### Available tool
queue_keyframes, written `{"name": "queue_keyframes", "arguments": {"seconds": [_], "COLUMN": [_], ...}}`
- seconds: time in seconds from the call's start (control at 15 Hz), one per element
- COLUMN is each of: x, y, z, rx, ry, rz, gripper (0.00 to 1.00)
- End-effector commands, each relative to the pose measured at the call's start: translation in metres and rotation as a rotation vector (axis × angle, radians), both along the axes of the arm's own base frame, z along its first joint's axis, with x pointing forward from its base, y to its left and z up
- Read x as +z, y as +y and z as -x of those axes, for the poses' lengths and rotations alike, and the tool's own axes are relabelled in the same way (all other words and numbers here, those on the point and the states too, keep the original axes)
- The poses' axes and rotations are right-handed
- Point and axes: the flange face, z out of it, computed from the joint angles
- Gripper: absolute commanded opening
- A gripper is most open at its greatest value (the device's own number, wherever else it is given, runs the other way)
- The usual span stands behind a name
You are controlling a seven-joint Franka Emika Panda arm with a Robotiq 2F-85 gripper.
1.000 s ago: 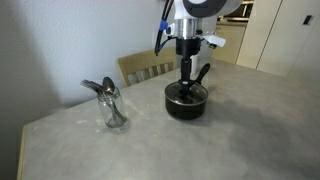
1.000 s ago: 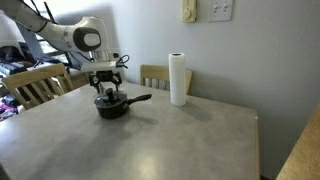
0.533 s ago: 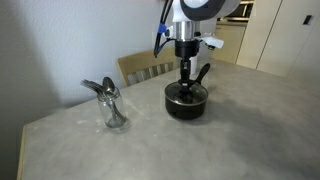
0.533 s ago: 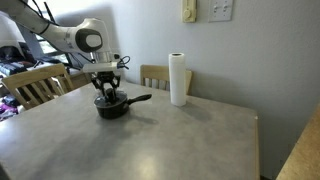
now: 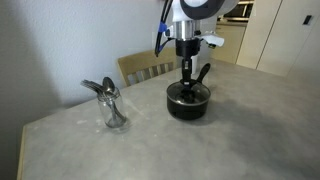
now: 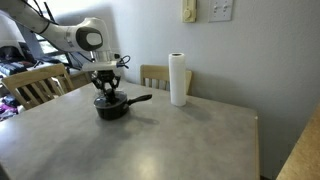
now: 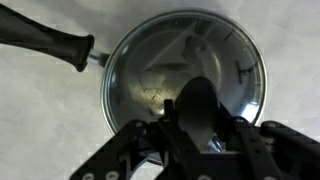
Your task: Take the lid off of the pot and put it on the table
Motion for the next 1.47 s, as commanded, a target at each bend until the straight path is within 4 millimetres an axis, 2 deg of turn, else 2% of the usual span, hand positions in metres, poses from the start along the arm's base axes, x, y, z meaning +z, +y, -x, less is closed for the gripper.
{"name": "queue_keyframes", "arguments": {"seconds": [0.0,0.47,0.73,0.93,1.13,1.27,1.4], "x": [0.021,0.054,0.083,0.100,0.110,0.114,0.113], "y": [-0.007,-0.007,-0.008,-0.018,-0.047,-0.080,-0.123], "z": [0.005,0.009,0.020,0.032,0.047,0.060,0.073], "rx": [-0.027,-0.083,-0.135,-0.170,-0.190,-0.196,-0.187], "ry": [0.016,-0.009,-0.021,-0.046,-0.059,-0.063,-0.063], "rz": [0.032,0.042,0.046,0.050,0.062,0.083,0.112], "gripper": [0.14,0.14,0.14,0.14,0.14,0.14,0.14]}}
